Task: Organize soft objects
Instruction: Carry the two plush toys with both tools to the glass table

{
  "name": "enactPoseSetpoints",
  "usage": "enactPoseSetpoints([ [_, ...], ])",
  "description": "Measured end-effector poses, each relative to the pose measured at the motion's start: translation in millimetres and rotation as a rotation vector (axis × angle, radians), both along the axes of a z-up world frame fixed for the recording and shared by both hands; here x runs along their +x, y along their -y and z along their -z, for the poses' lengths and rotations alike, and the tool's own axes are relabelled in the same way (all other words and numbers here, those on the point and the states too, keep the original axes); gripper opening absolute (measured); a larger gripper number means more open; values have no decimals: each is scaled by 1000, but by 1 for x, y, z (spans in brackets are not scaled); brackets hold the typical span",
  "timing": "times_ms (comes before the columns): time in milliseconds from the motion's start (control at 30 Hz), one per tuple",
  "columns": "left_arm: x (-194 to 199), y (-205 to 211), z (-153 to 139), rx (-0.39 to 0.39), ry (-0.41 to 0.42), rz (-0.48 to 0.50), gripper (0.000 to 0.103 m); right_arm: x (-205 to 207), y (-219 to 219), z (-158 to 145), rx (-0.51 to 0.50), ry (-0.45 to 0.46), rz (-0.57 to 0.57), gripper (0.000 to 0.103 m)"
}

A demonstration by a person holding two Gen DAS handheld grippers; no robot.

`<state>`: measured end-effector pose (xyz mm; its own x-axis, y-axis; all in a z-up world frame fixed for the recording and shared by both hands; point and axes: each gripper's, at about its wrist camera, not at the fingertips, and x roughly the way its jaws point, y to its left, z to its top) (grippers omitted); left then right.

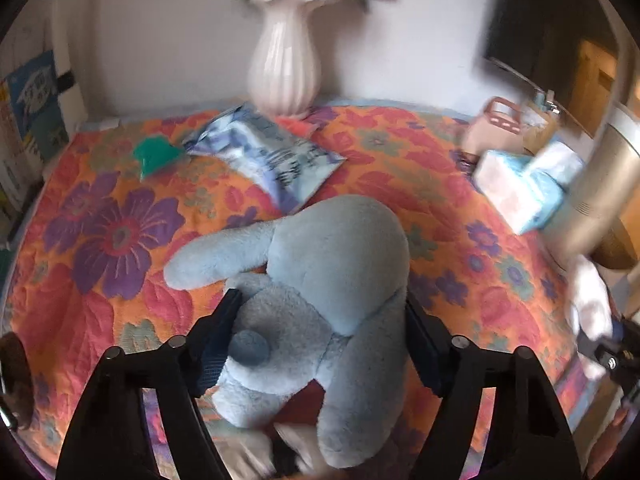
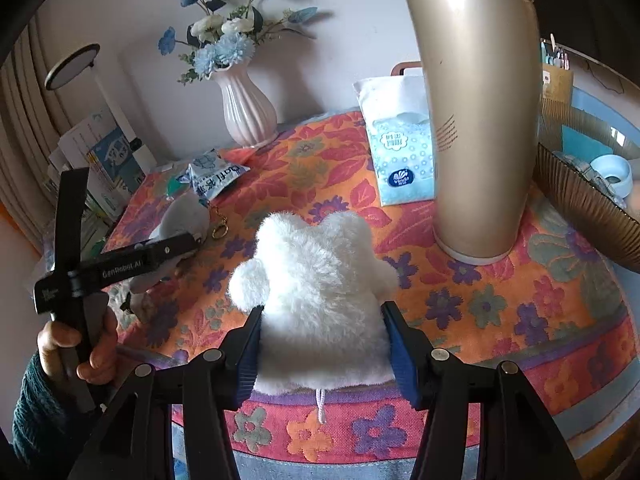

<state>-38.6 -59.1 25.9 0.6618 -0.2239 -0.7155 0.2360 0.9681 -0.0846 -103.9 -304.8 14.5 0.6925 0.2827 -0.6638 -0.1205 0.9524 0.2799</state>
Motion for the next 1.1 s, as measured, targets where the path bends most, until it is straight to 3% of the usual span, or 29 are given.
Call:
enactPoseSetpoints([
  [100,-20,16,-12,-23,38,69,74,-2,0,-4,-6,-1,-15,55],
  [267,-56,72,-40,-66,84,266,74,-16,14,-23,-92,-18,-39,55],
  [333,-67,92,-50,-141,73,371,74,-26,35,-35,-92,-11,-34,55],
  [467,-70,118,-71,-379,5,558,74,-50,92,-60,-65,21,59,55],
  [533,-66,133,-83,-461,-17,618,74,-63,119,-71,-68,52,129,55],
  [600,-66,145,-91,-494,-17,655,74,-72,137,-77,-66,74,178,55],
  [700,-82,180,-105,-426,47,681,74,-84,161,-82,-56,95,235,55],
  [833,-104,241,-106,-309,74,692,74,-90,192,-83,-31,97,302,55],
  [933,-112,289,-101,-180,124,669,74,-87,211,-87,-21,99,354,55],
  [1100,-101,336,-93,-101,135,607,74,-79,257,-100,-4,132,490,55],
])
